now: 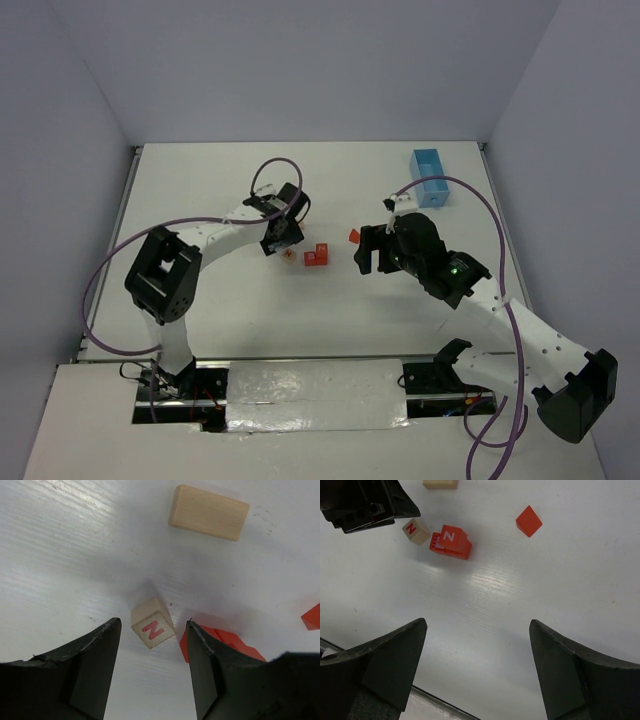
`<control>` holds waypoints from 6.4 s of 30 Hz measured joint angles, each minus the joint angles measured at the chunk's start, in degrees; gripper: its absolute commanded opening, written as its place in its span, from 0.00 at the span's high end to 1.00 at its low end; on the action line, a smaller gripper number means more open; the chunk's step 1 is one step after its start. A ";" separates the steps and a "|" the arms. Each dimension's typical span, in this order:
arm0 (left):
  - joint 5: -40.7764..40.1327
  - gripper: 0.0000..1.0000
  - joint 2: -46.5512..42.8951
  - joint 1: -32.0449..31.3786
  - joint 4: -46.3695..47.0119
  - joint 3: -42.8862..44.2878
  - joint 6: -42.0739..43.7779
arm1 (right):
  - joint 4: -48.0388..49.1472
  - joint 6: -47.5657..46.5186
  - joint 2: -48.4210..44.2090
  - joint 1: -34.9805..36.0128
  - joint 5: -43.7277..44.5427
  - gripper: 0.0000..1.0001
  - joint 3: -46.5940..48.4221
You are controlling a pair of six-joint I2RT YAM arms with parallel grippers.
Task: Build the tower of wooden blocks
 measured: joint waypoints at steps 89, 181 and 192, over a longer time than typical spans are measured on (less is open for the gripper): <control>-2.05 1.00 6.49 -1.46 -9.64 4.59 -24.72 | 1.64 -0.02 -0.39 0.00 -1.88 0.09 -0.83; 0.09 0.76 4.28 -5.25 -11.87 9.92 -32.87 | 2.56 -0.02 -2.36 0.00 -3.28 0.09 -1.99; 0.09 0.64 4.20 -5.25 -11.28 9.68 -31.69 | 2.56 -0.04 -2.54 0.00 -3.41 0.09 -2.03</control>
